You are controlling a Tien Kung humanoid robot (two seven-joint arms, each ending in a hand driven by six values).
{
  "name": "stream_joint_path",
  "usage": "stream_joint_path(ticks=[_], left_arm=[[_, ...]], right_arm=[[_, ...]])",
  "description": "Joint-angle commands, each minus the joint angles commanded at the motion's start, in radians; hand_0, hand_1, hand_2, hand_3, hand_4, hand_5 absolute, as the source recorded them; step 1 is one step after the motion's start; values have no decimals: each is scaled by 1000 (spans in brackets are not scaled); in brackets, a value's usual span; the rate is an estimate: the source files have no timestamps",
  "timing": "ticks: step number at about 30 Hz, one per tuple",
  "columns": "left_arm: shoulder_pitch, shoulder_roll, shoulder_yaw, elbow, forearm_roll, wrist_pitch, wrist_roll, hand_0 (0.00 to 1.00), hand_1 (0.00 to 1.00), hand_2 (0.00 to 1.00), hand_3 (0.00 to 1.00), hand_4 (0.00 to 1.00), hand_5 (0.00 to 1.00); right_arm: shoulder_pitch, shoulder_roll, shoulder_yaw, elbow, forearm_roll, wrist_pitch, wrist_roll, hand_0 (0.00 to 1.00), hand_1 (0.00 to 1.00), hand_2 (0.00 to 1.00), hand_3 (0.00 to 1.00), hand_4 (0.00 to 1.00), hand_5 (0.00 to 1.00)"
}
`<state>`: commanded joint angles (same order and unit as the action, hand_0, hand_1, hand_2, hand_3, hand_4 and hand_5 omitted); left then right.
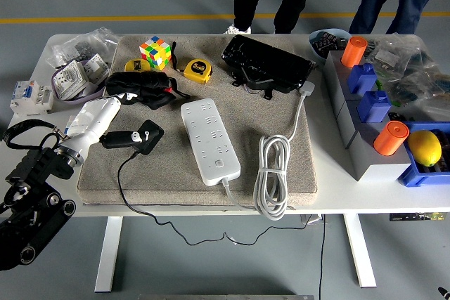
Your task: Put the plug near the board,insert it into the board,press the button,pull the plug out
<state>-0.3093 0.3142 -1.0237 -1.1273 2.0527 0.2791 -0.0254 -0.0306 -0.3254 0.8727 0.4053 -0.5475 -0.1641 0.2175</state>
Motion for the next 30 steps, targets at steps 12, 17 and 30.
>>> stream_joint_path(ticks=[12,17,30], left_arm=[[-19,-18,58,56,23,35,15,675,688,690,778,998,550],[-33,-25,81,80,30,50,31,651,670,677,771,998,548],[-57,-56,102,124,15,67,42,537,575,602,714,998,520]], right_arm=[[1,-4,-5,5,-3,0,0,599,610,599,550,949,374],[0,-3,1,6,-5,-1,0,599,611,599,550,949,374],[-1,0,5,7,-7,-1,0,598,611,597,550,949,373]])
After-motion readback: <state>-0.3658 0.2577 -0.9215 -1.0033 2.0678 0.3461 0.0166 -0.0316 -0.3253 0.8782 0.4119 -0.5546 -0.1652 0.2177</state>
